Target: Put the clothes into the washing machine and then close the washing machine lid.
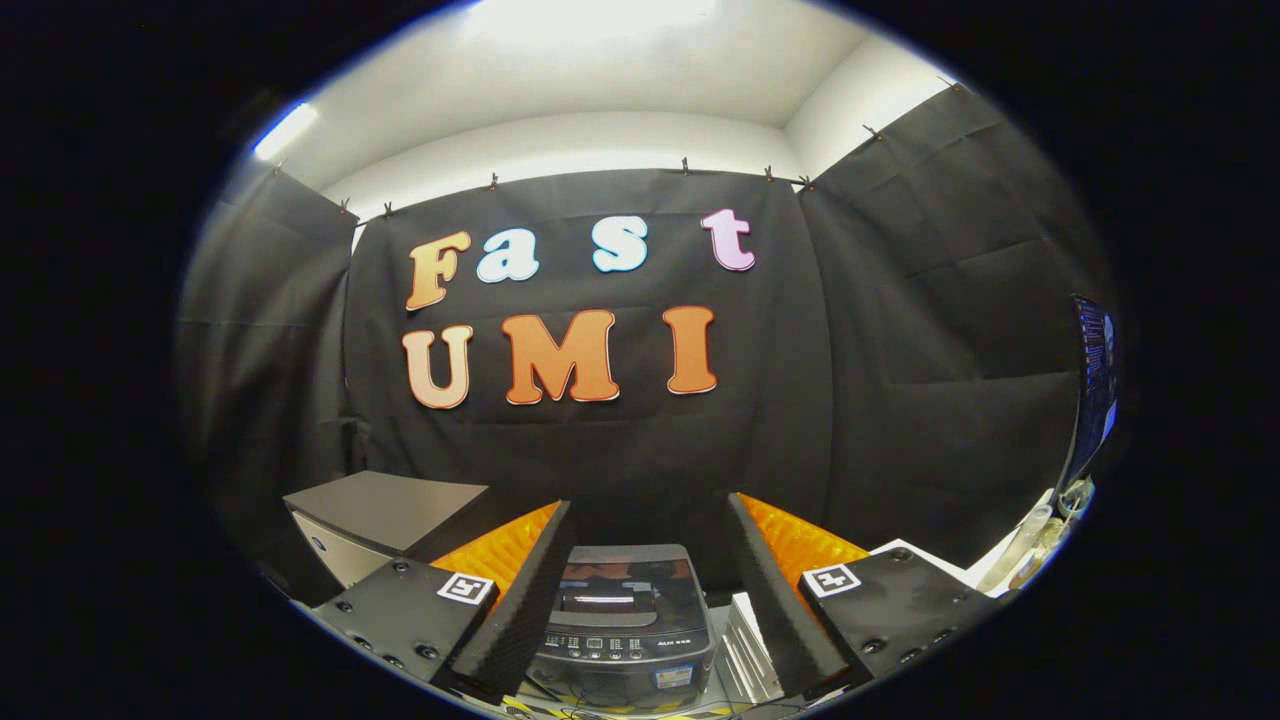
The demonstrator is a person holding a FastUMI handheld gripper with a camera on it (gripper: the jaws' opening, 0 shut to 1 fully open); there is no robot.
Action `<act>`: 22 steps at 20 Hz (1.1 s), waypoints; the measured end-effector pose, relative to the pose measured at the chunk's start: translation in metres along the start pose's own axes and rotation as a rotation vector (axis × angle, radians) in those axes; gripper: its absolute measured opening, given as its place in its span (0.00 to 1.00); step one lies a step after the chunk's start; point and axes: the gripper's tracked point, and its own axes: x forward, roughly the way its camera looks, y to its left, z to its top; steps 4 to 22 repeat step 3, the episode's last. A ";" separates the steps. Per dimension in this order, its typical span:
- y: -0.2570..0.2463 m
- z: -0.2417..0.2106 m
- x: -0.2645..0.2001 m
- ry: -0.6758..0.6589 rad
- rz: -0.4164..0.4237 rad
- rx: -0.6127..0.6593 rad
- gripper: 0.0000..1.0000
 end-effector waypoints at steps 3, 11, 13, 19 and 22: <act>-0.005 0.002 -0.006 -0.004 -0.014 -0.007 0.97; -0.005 0.002 -0.006 -0.004 -0.014 -0.007 0.97; -0.005 0.002 -0.006 -0.004 -0.014 -0.007 0.97; -0.005 0.002 -0.006 -0.004 -0.014 -0.007 0.97; -0.005 0.002 -0.006 -0.004 -0.014 -0.007 0.97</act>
